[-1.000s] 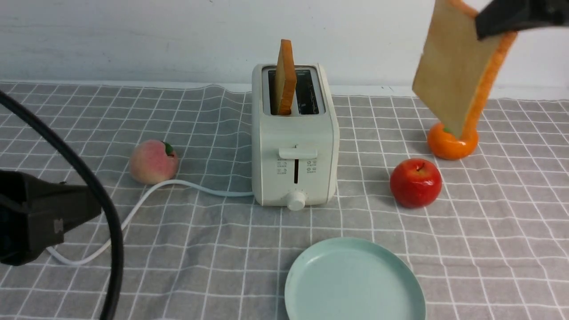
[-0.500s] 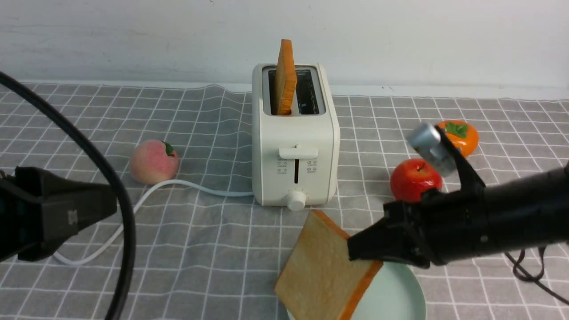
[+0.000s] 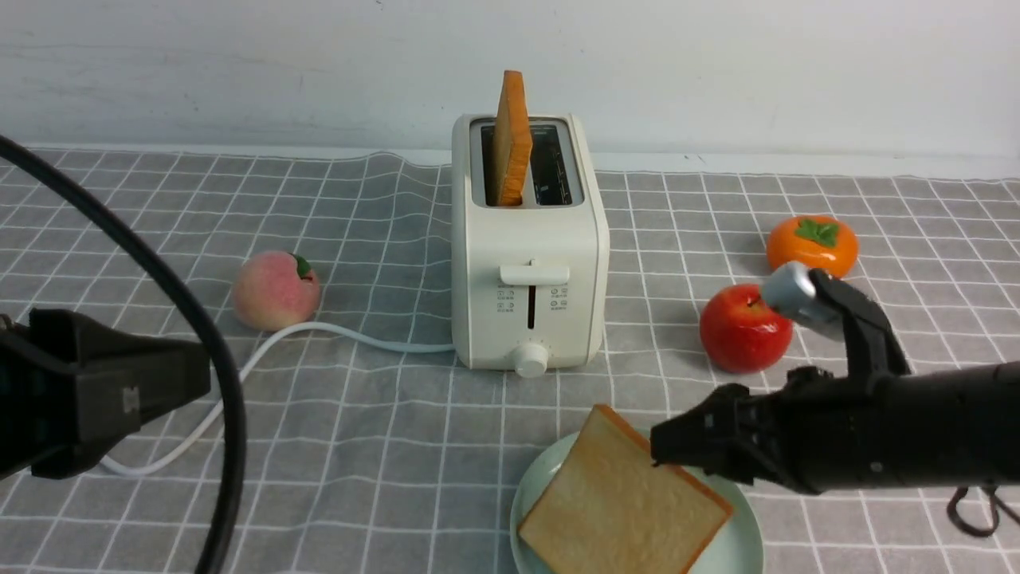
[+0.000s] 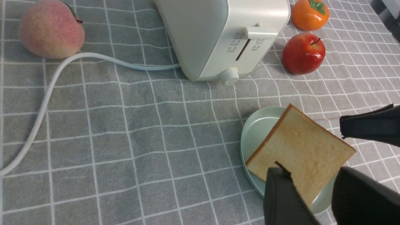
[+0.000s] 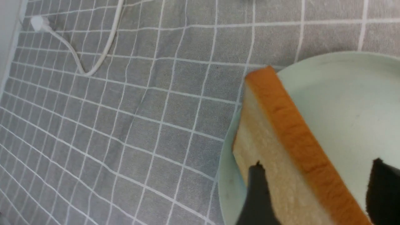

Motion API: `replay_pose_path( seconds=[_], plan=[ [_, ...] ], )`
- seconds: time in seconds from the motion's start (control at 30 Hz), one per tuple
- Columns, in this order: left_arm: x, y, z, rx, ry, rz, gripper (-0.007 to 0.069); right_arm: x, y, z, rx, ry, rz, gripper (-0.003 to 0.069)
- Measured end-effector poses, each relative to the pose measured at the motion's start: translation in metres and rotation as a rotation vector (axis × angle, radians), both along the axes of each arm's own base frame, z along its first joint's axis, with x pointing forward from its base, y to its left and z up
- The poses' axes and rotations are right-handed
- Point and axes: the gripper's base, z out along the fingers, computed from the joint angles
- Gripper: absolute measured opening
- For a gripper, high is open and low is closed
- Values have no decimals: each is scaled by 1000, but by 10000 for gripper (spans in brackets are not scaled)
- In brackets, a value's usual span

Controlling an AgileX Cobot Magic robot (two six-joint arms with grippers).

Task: Take toasted bread from bread machine on grey coffee table place on plate.
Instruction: 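Place the held slice of bread on top of the slice on the plate with the right gripper, then reach for a toast slice standing in the toaster with the left gripper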

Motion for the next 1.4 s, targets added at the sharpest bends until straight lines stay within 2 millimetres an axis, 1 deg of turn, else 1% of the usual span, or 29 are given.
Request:
replay_pose_path(
  seconds=[0.03,0.07,0.1,0.13,0.2,0.27,0.3,0.33,0.37,0.4,0.43,0.47,0.5,0.57,0.6,0.63,0.67,0.7,0.73,0.83,0.9,0.93,0.97,1.1,1.13,1.17,1.3,1.37,1.4],
  plan=[
    [2,0,-1,9,-3,-4,238,1,-1,9,-19,-26,18,528],
    [7,-2,-3,28,-5,-13,238,4,-1,22,-33,-56,39,562],
    [11,-3,-5,43,3,-19,238,5,-3,32,-53,-68,52,580],
    [18,-5,-9,65,15,-29,241,7,-3,47,-67,-85,73,596],
    [33,-10,-15,97,55,-44,247,8,-5,67,-115,-92,104,606],
    [51,-16,-19,123,89,-59,251,7,-6,94,-176,-114,136,603],
    [59,-18,-16,130,89,-65,251,5,-6,109,-209,-141,148,598],
    [63,-20,-17,134,97,-67,252,5,-7,109,-218,-140,145,596],
    [70,-22,-15,140,100,-71,252,2,-6,121,-241,-162,159,585],
    [85,-27,-8,144,106,-79,252,-7,-6,138,-288,-204,168,565],
    [97,-31,2,144,110,-88,252,-15,-5,149,-301,-235,178,548],
    [105,-35,6,144,121,-92,252,-21,-5,155,-311,-254,180,538],
    [107,-35,7,143,124,-93,252,-24,-4,157,-311,-266,187,535],
    [137,-51,15,153,155,-124,252,-43,-2,168,-317,-309,215,505],
    [139,-52,16,154,155,-127,252,-44,-2,169,-318,-312,219,505],
    [158,-65,24,159,144,-147,252,-57,-1,174,-321,-329,251,494],
    [160,-67,28,158,132,-147,252,-59,-1,175,-319,-330,256,493],
    [167,-74,28,162,134,-154,252,-64,-1,177,-318,-334,266,491],
    [180,-87,33,166,121,-150,253,-71,-2,180,-318,-335,279,488],
    [206,-117,39,184,101,-87,253,-85,-8,185,-319,-341,290,487],
    [221,-135,35,195,104,-14,253,-93,-13,189,-324,-358,292,487],
    [220,-135,37,191,98,-6,253,-94,-13,190,-323,-361,291,487],
    [234,-148,29,190,107,57,253,-100,-17,194,-322,-384,285,487],
    [259,-164,7,166,138,174,255,-117,-28,203,-331,-432,273,487],
    [260,-165,7,163,137,178,255,-119,-29,203,-331,-436,272,487],
    [268,-168,-1,160,146,203,260,-127,-33,206,-330,-448,269,487],
    [277,-173,-10,147,127,203,289,-136,-40,209,-335,-453,249,487],
    [279,-175,-10,141,102,190,321,-137,-42,208,-342,-442,238,487],
    [280,-176,-10,141,83,179,349,-138,-43,208,-349,-431,234,487]
  ],
)
